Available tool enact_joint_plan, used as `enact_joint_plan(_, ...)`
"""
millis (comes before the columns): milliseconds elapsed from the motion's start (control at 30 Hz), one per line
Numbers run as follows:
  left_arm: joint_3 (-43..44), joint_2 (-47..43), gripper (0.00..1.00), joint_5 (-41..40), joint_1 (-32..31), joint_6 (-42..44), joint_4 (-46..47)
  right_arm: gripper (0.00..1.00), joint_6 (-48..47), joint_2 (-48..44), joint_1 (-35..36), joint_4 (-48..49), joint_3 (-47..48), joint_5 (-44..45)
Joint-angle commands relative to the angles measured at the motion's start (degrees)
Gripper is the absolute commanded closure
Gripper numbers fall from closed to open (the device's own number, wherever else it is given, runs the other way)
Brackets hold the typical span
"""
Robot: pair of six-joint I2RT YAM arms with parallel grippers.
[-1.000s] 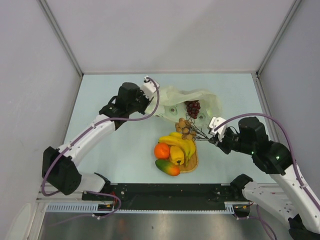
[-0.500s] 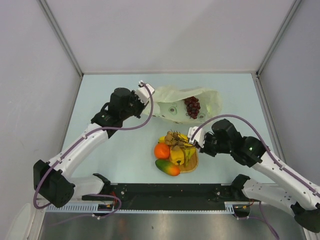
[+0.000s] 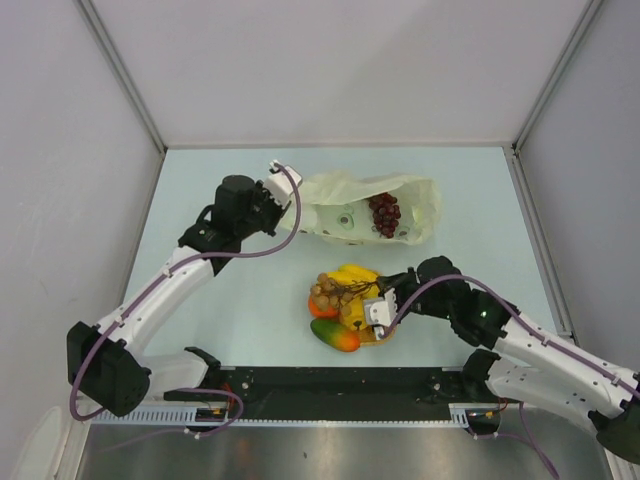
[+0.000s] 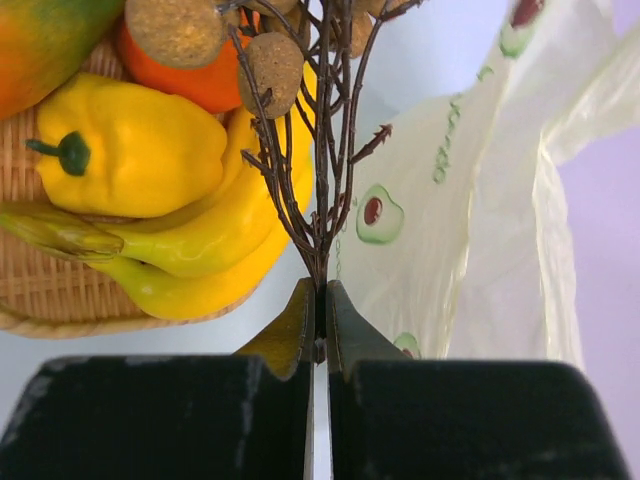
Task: Take the fake fruits out of the plastic bag
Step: Place the fake fruit on the plate.
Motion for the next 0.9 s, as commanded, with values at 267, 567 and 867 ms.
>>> enact_joint_plan(267,1.16,-1.73,1.00,1.90,2.50,-2.94,1.03,1.00,-31.06,1.43,-5.65,10.20,-6.05,-24.15)
enact_joint_plan(567,0.37,-1.64,1.00,2.69,3.46,-4.52,1.82,1.00,-31.68,6.44,-9.16,15.30,-7.81,-25.55)
enact_joint_plan(867,1.60,0.46,1.00,2.96,3.64,-4.79,2.17,1.00,-31.07,9.43,-13.73,17.23,-10.18,-28.37)
